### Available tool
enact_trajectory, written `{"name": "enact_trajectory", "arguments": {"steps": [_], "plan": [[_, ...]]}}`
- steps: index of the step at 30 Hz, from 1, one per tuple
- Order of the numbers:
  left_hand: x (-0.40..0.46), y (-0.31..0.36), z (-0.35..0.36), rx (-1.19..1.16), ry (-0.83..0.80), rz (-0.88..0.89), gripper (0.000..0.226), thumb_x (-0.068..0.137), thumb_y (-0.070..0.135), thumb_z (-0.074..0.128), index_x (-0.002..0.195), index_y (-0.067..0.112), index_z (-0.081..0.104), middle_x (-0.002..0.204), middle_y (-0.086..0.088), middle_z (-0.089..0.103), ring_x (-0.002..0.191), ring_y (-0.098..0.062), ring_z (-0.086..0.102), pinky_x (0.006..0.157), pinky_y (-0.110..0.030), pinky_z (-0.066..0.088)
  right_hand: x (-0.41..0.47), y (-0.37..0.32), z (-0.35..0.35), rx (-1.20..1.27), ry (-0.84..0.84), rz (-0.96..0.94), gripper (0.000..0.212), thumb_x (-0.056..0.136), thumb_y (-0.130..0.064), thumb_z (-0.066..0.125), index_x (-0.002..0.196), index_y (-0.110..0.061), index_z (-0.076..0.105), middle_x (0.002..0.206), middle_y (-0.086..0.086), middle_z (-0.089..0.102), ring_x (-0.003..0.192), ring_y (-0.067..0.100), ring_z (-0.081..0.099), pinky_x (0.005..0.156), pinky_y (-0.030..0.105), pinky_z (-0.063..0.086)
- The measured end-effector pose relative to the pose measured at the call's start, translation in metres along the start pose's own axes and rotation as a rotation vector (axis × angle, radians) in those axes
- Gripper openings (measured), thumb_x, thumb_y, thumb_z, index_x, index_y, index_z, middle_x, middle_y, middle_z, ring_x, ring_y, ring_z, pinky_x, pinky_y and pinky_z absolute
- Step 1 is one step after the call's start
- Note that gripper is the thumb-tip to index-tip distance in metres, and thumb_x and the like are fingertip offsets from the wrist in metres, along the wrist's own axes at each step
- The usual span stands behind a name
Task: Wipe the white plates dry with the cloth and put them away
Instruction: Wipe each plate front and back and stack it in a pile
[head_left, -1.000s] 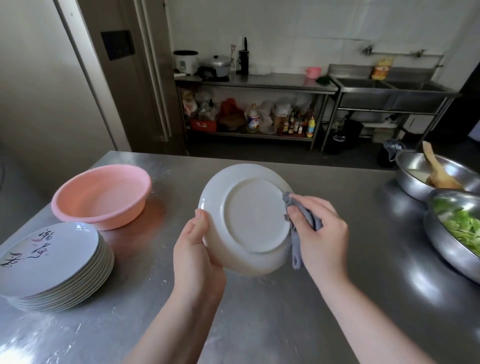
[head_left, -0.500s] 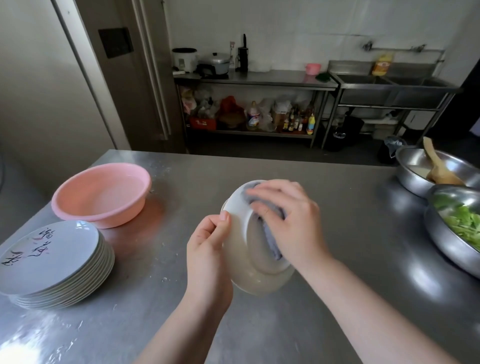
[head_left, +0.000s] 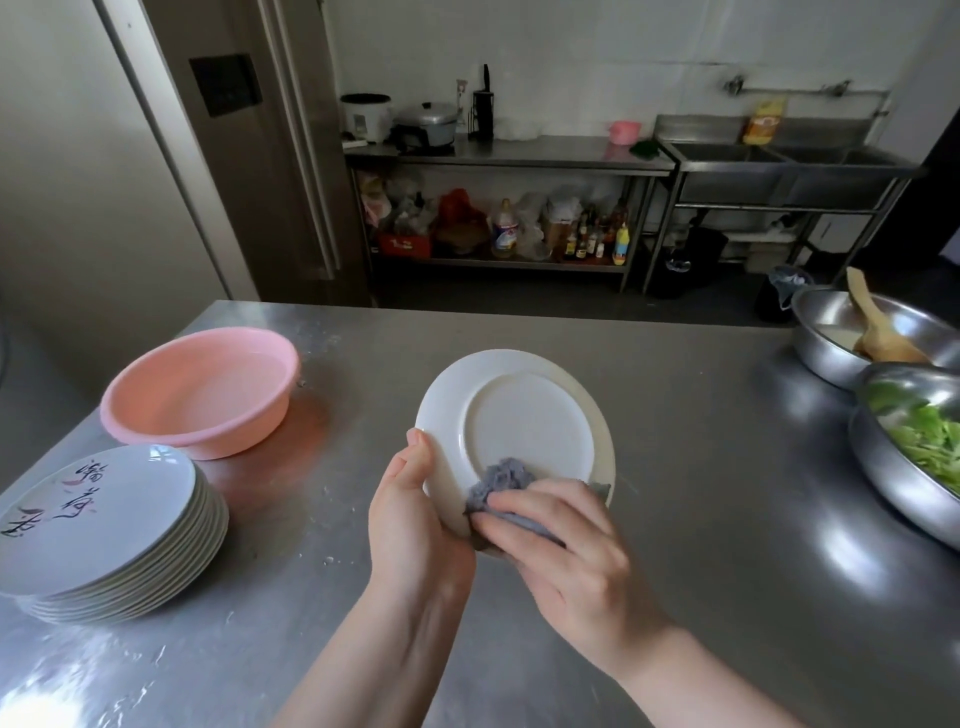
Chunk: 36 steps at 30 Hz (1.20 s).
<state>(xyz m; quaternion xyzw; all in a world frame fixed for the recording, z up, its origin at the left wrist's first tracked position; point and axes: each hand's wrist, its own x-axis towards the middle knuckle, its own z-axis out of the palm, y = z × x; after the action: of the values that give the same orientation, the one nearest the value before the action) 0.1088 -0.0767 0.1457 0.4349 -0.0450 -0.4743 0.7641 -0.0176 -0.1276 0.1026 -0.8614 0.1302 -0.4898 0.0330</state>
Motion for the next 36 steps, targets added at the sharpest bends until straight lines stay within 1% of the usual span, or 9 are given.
{"name": "enact_trajectory", "arguments": {"steps": [4,7,10,13,17,22,25,28,36], "plan": [[0.008,0.007,0.0,-0.071,0.079,0.067,0.02,0.098,0.029,0.054,0.098,0.013,0.067,0.094,0.006,0.075,0.085,-0.01,0.072,0.073,-0.035,0.054,-0.014,0.023,-0.015,-0.029,0.149,0.261,0.023,0.084,-0.005,0.068,0.105,-0.012,0.074,0.107,-0.001,0.066,0.096,0.017,0.058,0.09,0.024,0.045],[0.008,0.01,-0.003,-0.049,0.058,0.044,0.023,0.098,0.031,0.055,0.099,0.013,0.069,0.09,0.005,0.076,0.078,-0.008,0.073,0.064,-0.031,0.055,0.001,0.027,-0.018,0.122,0.338,0.672,0.023,0.085,-0.005,0.068,0.103,-0.019,0.073,0.106,-0.008,0.065,0.097,0.004,0.062,0.086,0.011,0.043],[0.007,0.008,-0.006,-0.049,0.039,0.031,0.022,0.097,0.03,0.056,0.091,0.014,0.069,0.091,0.004,0.076,0.081,-0.009,0.072,0.07,-0.032,0.054,0.023,0.031,-0.023,0.209,0.359,0.819,0.025,0.085,-0.007,0.069,0.1,-0.027,0.073,0.103,-0.013,0.066,0.095,0.001,0.064,0.084,0.011,0.045],[0.004,0.001,-0.005,-0.026,0.027,0.025,0.02,0.095,0.029,0.057,0.087,0.014,0.067,0.098,0.004,0.075,0.091,-0.011,0.07,0.082,-0.031,0.055,0.045,0.034,-0.027,0.157,0.282,0.808,0.021,0.084,-0.011,0.069,0.099,-0.024,0.075,0.101,-0.012,0.067,0.095,0.004,0.063,0.085,0.017,0.047],[0.0,-0.004,0.002,-0.024,-0.032,0.073,0.02,0.094,0.03,0.059,0.086,0.013,0.064,0.089,0.004,0.073,0.077,-0.009,0.071,0.059,-0.023,0.057,0.054,0.015,-0.014,-0.009,0.149,0.455,0.022,0.081,-0.008,0.071,0.101,-0.014,0.076,0.1,-0.004,0.068,0.095,0.017,0.058,0.087,0.023,0.046],[0.004,0.004,0.0,-0.028,-0.106,0.061,0.054,0.088,0.038,0.058,0.121,-0.004,0.059,0.116,-0.022,0.068,0.107,-0.031,0.068,0.084,-0.037,0.057,0.038,-0.003,-0.002,0.019,0.022,0.224,0.019,0.085,-0.01,0.068,0.102,-0.011,0.075,0.1,0.0,0.068,0.089,0.022,0.058,0.083,0.029,0.048],[0.004,0.0,-0.003,0.015,-0.147,0.096,0.05,0.082,0.037,0.061,0.113,-0.003,0.062,0.113,-0.017,0.07,0.103,-0.025,0.069,0.087,-0.035,0.055,0.055,-0.002,-0.001,-0.01,0.081,0.221,0.018,0.083,-0.003,0.07,0.098,-0.009,0.076,0.098,0.003,0.069,0.088,0.024,0.059,0.083,0.03,0.048],[0.002,-0.009,-0.008,0.073,-0.157,0.127,0.027,0.087,0.035,0.059,0.091,0.009,0.067,0.095,-0.013,0.072,0.085,-0.021,0.07,0.07,-0.025,0.058,0.079,0.001,-0.004,-0.037,0.085,0.234,0.014,0.084,-0.004,0.069,0.095,-0.01,0.076,0.097,0.002,0.069,0.088,0.022,0.057,0.083,0.026,0.045],[0.014,0.009,-0.024,-0.041,0.019,0.157,0.028,0.094,0.029,0.059,0.077,0.022,0.081,0.1,0.003,0.075,0.09,-0.01,0.071,0.074,-0.028,0.057,0.061,0.03,-0.024,0.088,0.058,0.691,0.019,0.087,-0.012,0.068,0.102,-0.021,0.075,0.1,-0.01,0.065,0.098,0.01,0.06,0.085,0.015,0.043]]}}
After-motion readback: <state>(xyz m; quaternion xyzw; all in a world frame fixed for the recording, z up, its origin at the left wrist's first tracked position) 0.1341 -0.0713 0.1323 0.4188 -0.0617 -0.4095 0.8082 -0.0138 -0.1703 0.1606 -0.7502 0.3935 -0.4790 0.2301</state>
